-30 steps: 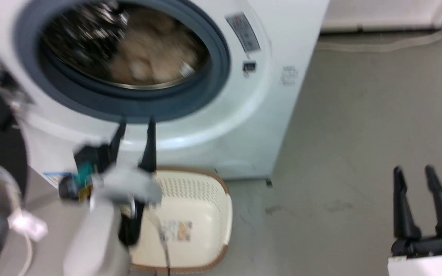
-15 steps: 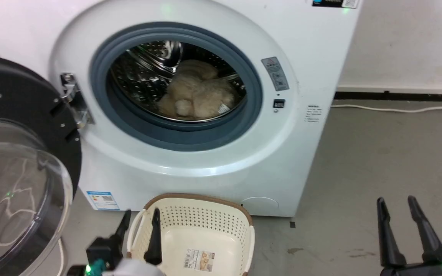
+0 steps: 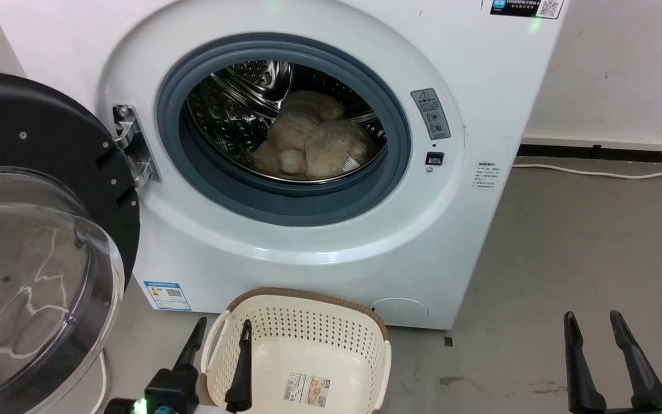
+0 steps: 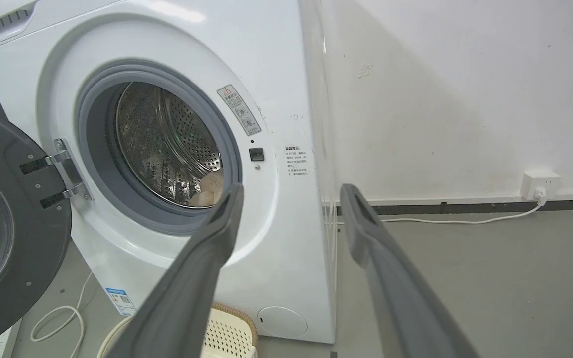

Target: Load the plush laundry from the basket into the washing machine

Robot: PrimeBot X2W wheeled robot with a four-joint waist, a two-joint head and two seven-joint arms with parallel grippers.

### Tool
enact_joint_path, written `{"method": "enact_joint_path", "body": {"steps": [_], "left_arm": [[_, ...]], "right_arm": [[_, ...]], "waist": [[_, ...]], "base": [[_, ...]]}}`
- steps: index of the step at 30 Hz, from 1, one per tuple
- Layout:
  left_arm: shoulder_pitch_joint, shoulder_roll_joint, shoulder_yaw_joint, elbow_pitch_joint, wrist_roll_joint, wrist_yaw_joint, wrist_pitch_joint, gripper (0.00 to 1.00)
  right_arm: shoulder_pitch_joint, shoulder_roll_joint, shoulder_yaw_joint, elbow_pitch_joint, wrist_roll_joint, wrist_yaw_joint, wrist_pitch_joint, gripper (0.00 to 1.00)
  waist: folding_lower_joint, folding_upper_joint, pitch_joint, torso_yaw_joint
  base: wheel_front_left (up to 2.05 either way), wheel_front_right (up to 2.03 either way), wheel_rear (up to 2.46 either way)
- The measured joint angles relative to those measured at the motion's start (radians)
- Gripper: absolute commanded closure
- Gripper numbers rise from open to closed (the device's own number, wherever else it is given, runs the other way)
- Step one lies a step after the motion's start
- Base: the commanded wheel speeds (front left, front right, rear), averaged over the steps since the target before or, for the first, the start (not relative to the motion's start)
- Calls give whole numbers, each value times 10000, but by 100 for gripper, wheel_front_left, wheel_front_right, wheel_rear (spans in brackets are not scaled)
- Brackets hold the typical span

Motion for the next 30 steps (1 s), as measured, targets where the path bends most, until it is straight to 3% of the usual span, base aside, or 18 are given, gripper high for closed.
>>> {"method": "enact_joint_path", "body": {"steps": [11,12,30], "left_arm": [[-1,-4,90,167,192,-240,0,0],[-2,-4,90,167,196,-267,4,100],[-6,-6,184,54,209,-276,261,100]], "right_arm": [[-9,29,27,94,-86,0,0,0],[-9,29,36,94,-86,0,2,100],[-44,27,71,157,-232,0,253,100]], "waist": [[0,0,92,-61],[0,0,99,-60],[2,0,119,-74]], "base": [[0,0,0],[0,0,0],[0,0,0]]}}
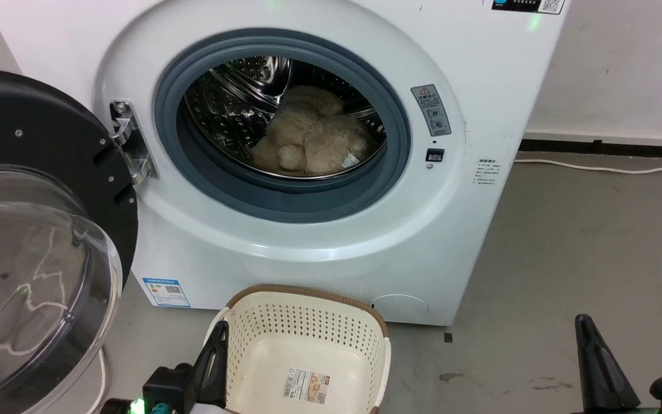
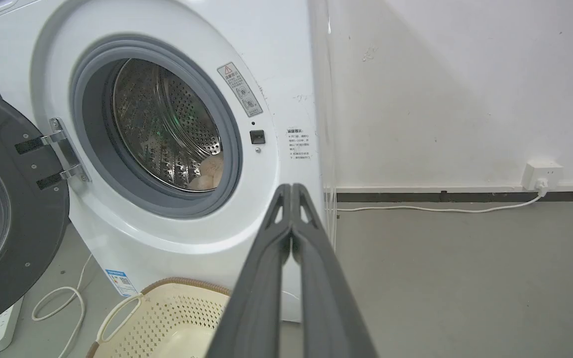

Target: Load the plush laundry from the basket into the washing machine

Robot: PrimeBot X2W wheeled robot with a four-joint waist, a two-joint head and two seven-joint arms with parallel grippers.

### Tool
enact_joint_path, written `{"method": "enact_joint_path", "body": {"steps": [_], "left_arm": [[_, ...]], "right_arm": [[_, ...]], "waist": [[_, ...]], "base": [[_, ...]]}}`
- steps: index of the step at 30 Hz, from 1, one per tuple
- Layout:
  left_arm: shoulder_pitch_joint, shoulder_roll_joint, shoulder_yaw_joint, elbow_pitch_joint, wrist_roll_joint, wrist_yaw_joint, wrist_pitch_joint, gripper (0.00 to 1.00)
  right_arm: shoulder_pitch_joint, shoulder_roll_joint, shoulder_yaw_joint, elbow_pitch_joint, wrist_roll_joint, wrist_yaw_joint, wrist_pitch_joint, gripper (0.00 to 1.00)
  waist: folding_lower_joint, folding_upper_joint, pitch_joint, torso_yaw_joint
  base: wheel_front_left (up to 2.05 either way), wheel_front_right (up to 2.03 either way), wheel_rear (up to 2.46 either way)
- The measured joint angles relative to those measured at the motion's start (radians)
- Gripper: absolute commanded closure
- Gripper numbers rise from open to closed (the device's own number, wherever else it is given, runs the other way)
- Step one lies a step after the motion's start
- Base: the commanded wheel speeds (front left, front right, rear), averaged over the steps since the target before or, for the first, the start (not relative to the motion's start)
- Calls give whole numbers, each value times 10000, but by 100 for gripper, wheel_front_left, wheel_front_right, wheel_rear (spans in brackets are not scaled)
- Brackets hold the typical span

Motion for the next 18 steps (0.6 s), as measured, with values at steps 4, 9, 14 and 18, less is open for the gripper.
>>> {"method": "enact_joint_path", "body": {"steps": [4,9,14,18], "left_arm": [[-2,-4,63,-61,65,0,92,100],[-6,-12,121,-121,73,0,165,100],[-14,-21,171,-180,148,0,276,100],[-22,-27,211,-249,163,0,364,100]], "right_arm": [[-17,0,15,36,-40,0,73,100],[-161,2,33,79,-132,0,178,100],[-213,2,54,119,-228,0,282,100],[-278,2,67,173,-313,0,372,100]], "waist": [[0,0,6,-4],[0,0,12,-8],[0,0,19,-13],[0,0,25,-17]], "base": [[0,0,0],[0,0,0],[0,0,0],[0,0,0]]}}
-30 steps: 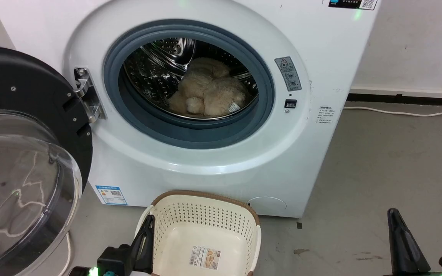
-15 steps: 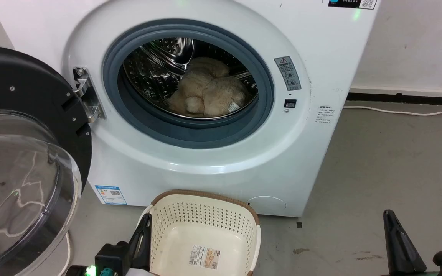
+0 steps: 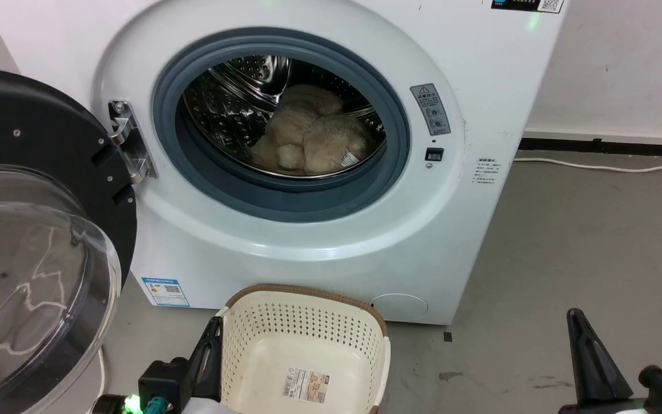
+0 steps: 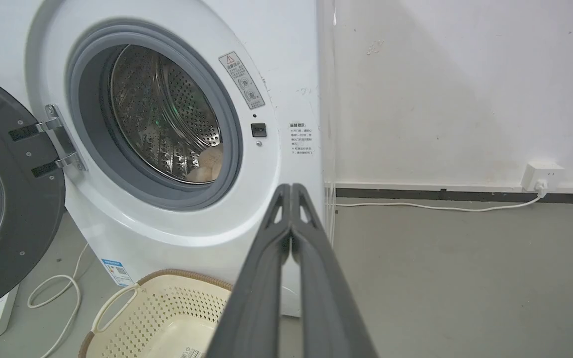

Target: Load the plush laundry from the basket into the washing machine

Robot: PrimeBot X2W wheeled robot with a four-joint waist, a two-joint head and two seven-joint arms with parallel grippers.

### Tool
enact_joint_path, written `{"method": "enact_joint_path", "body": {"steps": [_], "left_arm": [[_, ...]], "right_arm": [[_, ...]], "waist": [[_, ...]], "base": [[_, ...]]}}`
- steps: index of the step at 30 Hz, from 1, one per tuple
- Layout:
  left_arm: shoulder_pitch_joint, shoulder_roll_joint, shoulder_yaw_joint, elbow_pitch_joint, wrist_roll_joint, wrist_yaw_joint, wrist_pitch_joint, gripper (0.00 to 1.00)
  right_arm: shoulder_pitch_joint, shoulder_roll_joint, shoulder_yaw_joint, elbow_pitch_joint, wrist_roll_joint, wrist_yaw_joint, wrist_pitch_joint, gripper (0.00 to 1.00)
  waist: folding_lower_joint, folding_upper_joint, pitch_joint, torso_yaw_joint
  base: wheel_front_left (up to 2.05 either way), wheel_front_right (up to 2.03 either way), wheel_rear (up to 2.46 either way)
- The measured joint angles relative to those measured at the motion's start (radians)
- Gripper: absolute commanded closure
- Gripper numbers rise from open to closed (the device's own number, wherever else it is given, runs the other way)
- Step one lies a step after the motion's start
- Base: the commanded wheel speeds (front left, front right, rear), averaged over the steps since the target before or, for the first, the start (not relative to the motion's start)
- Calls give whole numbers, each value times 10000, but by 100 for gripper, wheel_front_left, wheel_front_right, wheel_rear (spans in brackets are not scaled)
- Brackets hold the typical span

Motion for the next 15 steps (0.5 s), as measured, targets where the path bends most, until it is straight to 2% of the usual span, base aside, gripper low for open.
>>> {"method": "enact_joint_path", "body": {"steps": [15], "left_arm": [[-31,-15,173,-211,127,0,291,100]], "right_arm": [[-249,0,61,109,-249,0,278,100]], "waist": [[0,0,22,-14]], "base": [[0,0,0]]}}
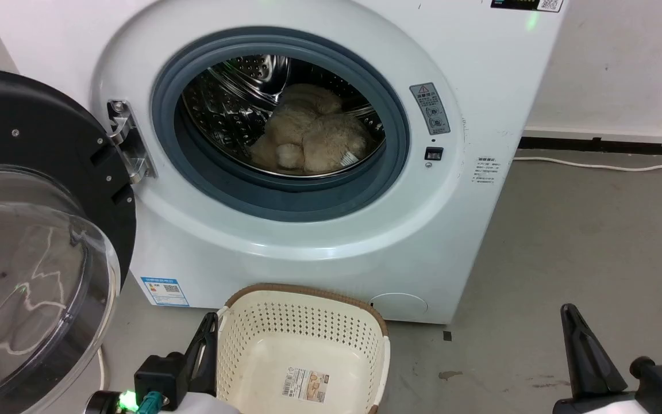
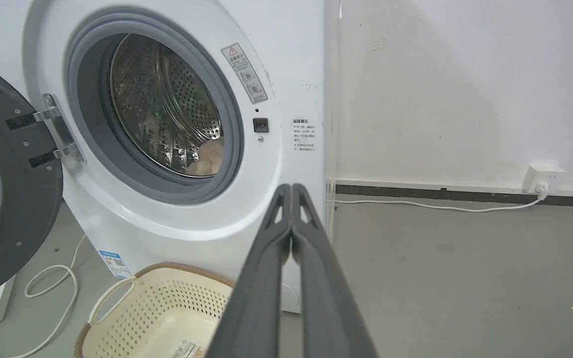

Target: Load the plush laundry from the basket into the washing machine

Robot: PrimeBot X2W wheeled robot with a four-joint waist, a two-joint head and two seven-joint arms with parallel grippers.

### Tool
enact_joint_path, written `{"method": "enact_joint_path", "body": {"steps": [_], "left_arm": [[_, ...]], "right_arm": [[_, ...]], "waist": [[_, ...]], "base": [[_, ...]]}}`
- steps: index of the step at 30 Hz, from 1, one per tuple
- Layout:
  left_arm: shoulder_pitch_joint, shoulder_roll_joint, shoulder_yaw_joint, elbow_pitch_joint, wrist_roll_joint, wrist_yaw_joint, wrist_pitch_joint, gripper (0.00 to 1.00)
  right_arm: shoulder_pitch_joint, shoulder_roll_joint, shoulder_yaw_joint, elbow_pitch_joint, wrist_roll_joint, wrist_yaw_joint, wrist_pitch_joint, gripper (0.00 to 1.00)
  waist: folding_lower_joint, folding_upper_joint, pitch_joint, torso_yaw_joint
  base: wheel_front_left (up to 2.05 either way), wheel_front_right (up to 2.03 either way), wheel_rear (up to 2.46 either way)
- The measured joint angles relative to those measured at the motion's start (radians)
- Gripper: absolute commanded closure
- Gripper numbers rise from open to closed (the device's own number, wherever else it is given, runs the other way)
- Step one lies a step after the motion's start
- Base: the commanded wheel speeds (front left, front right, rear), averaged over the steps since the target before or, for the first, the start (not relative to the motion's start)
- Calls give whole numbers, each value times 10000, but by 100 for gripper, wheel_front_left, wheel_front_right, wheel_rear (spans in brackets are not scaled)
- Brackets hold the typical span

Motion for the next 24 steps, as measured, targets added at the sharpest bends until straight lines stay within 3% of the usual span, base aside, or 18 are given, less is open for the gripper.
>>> {"method": "enact_joint_path", "body": {"steps": [24], "left_arm": [[-40,-59,263,-313,221,0,485,100]], "right_arm": [[-330,0,79,207,-385,0,512,100]], "waist": [[-1,0,33,-23]], "base": [[0,0,0]]}}
